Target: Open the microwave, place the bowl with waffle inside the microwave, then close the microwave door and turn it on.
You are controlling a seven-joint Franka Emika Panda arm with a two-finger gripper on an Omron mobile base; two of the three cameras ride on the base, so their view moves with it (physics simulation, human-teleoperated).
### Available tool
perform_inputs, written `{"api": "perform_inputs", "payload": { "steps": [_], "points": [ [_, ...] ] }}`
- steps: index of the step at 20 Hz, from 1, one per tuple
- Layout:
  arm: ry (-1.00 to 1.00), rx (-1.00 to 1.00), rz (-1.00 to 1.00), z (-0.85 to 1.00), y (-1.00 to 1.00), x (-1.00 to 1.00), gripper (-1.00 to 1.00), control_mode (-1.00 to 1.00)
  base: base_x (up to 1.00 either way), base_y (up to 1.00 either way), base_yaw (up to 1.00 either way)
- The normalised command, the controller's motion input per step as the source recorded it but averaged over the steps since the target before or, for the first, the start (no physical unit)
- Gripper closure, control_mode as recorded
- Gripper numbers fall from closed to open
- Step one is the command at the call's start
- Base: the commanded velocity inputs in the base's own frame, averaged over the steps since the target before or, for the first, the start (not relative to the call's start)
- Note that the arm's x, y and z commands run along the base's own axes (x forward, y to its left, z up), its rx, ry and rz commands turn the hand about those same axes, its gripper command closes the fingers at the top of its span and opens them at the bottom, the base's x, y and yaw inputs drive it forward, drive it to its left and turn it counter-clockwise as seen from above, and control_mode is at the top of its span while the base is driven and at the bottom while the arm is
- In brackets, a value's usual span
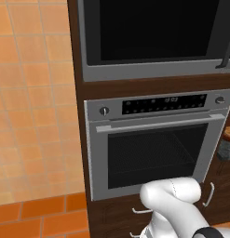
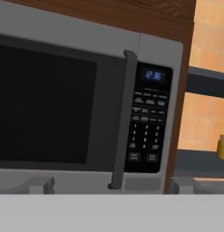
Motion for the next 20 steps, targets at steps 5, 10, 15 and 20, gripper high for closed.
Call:
{"api": "perform_inputs", "payload": {
  "steps": [5, 10, 15, 20],
  "points": [
    [0.00, 0.00, 0.00, 0.00, 0.00, 0.32, -1.00, -1.00, 0.00, 0.00, 0.00],
    [0.00, 0.00, 0.00, 0.00, 0.00, 0.28, -1.00, -1.00, 0.00, 0.00, 0.00],
    [0.00, 0.00, 0.02, -0.07, -0.22, 0.14, -1.00, -1.00, 0.00, 0.00, 0.00],
    [-0.01, 0.00, 0.03, -0.16, -0.29, 0.16, -1.00, -1.00, 0.00, 0.00, 0.00]
  ]
}}
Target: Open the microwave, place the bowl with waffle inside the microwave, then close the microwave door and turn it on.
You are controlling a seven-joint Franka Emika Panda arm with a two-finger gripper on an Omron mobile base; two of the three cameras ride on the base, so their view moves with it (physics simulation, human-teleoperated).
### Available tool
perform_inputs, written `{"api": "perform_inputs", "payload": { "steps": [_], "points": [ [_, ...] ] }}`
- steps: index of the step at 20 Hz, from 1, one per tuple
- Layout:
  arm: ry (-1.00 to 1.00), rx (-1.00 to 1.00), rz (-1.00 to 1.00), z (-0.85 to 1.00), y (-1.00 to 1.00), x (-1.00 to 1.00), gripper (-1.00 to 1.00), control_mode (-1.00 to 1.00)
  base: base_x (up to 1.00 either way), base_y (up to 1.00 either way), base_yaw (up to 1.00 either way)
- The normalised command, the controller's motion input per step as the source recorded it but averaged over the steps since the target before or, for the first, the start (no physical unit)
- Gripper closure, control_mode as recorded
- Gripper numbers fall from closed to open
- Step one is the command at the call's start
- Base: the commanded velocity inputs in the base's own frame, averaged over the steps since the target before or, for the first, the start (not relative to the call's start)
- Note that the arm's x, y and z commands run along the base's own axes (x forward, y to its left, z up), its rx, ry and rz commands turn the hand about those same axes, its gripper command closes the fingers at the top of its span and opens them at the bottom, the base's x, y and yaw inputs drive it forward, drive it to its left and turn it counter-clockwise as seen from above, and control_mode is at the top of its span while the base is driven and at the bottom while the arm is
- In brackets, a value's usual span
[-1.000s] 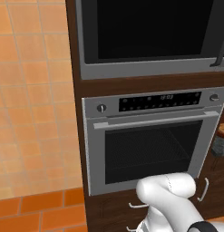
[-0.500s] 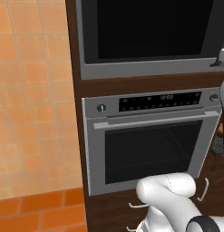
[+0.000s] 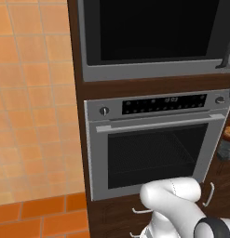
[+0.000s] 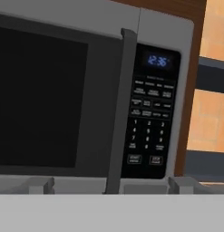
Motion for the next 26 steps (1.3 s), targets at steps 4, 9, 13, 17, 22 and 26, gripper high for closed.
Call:
{"api": "perform_inputs", "payload": {
  "steps": [4, 9, 13, 17, 22, 26],
  "points": [
    [-0.08, 0.05, 0.00, -0.25, -0.14, 0.41, -1.00, -1.00, 0.00, 0.00, 0.00],
    [-0.10, 0.12, 0.00, -0.15, -0.10, 0.48, -1.00, -1.00, 0.00, 0.00, 0.00],
    [-0.08, 0.08, 0.03, -0.03, 0.00, 0.30, -1.00, -1.00, 0.00, 0.00, 0.00],
    [0.00, 0.01, 0.17, 0.00, 0.00, 0.22, -1.00, -1.00, 0.00, 0.00, 0.00],
    [0.00, 0.00, 0.20, 0.00, -0.04, 0.21, -1.00, -1.00, 0.00, 0.00, 0.00],
    [0.02, 0.00, 0.17, 0.00, -0.12, 0.13, -1.00, -1.00, 0.00, 0.00, 0.00]
  ]
}}
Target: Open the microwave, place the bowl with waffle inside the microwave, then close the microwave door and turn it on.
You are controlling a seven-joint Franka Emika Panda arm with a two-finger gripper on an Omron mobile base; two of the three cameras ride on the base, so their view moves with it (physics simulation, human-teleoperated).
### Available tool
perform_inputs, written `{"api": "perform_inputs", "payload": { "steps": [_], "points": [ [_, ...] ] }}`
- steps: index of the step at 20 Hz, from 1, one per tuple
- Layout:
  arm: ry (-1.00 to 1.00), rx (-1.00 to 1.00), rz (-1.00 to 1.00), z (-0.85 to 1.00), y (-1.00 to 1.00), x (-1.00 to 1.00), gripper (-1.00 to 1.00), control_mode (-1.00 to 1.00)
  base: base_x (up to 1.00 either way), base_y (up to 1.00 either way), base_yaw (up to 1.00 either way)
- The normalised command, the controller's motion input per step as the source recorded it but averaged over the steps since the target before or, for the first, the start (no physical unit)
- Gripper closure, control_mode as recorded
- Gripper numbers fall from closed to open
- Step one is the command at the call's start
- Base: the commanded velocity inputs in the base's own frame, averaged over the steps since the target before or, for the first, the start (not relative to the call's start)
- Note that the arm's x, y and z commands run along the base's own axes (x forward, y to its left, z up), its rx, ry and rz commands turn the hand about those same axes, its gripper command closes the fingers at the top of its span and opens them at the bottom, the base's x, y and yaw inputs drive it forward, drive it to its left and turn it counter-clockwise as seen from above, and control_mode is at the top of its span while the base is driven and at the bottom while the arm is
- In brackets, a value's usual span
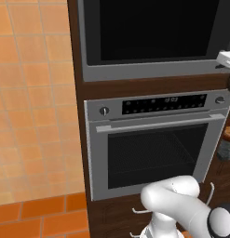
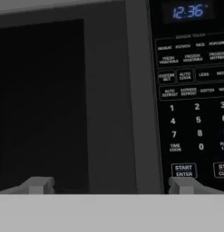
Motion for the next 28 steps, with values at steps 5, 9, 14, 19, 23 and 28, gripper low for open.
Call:
{"api": "perform_inputs", "payload": {
  "steps": [5, 9, 14, 19, 23, 28],
  "points": [
    [0.03, 0.00, 0.07, 0.00, -0.29, 0.12, -1.00, -1.00, 0.00, 0.00, 0.00],
    [0.06, -0.04, 0.00, 0.00, -0.14, 0.09, -1.00, -1.00, 0.00, 0.00, 0.00],
    [0.04, -0.09, -0.01, 0.00, 0.01, 0.21, -1.00, -1.00, 0.00, 0.00, 0.00],
    [0.01, 0.00, 0.00, 0.00, 0.00, 0.33, -1.00, -1.00, 0.00, 0.00, 0.00],
    [0.00, 0.00, 0.00, 0.00, 0.00, 0.28, -1.00, -1.00, 0.00, 0.00, 0.00],
    [0.00, 0.00, 0.00, 0.00, 0.00, 0.26, -1.00, -1.00, 0.00, 0.00, 0.00]
  ]
}}
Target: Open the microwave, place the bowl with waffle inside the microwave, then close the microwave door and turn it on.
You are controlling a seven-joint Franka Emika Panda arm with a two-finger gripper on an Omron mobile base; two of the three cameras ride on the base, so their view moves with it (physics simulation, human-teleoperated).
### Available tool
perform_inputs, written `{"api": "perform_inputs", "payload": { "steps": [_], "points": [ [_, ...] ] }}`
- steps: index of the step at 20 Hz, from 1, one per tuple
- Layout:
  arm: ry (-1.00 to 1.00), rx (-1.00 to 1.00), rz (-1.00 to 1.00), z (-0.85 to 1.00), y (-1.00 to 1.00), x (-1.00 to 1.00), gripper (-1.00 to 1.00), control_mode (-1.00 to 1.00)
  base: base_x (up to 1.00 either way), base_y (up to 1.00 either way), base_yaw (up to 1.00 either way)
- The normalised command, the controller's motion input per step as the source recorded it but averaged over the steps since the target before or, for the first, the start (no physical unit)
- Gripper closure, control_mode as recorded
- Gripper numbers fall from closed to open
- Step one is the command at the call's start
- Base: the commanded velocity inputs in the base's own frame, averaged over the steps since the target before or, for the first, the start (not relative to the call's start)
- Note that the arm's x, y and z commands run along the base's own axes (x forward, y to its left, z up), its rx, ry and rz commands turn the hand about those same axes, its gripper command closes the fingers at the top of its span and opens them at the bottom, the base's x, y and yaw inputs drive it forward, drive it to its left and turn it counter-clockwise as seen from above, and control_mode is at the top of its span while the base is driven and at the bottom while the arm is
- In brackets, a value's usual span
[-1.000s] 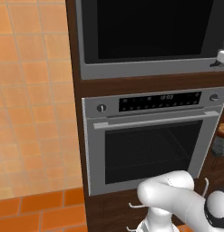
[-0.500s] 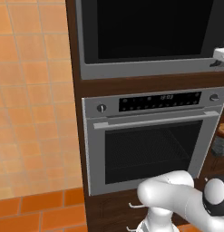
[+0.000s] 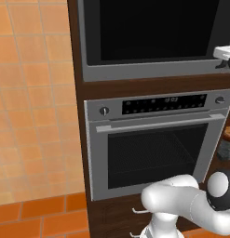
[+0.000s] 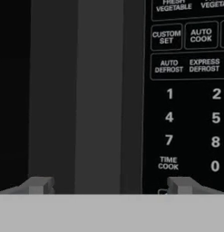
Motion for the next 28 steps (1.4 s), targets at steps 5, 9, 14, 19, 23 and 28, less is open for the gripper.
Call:
{"api": "perform_inputs", "payload": {
  "steps": [5, 9, 14, 19, 23, 28],
  "points": [
    [0.00, 0.00, 0.00, 0.00, 0.00, 0.00, -1.00, -1.00, 0.00, 0.00, 0.00],
    [0.00, 0.00, 0.00, 0.00, 0.00, 0.02, 1.00, -1.00, 0.00, 0.00, 0.00],
    [0.00, 0.00, 0.00, 0.00, 0.00, 0.00, 1.00, -1.00, 0.00, 0.00, 0.00],
    [0.00, 0.00, 0.00, 0.00, 0.00, 0.00, 1.00, -1.00, 0.00, 0.00, 0.00],
    [0.00, 0.00, 0.00, 0.00, 0.00, -0.01, 1.00, -1.00, 0.00, 0.00, 0.00],
    [0.00, 0.00, 0.00, 0.00, 0.00, -0.89, 1.00, -1.00, 0.00, 0.00, 0.00]
  ]
}}
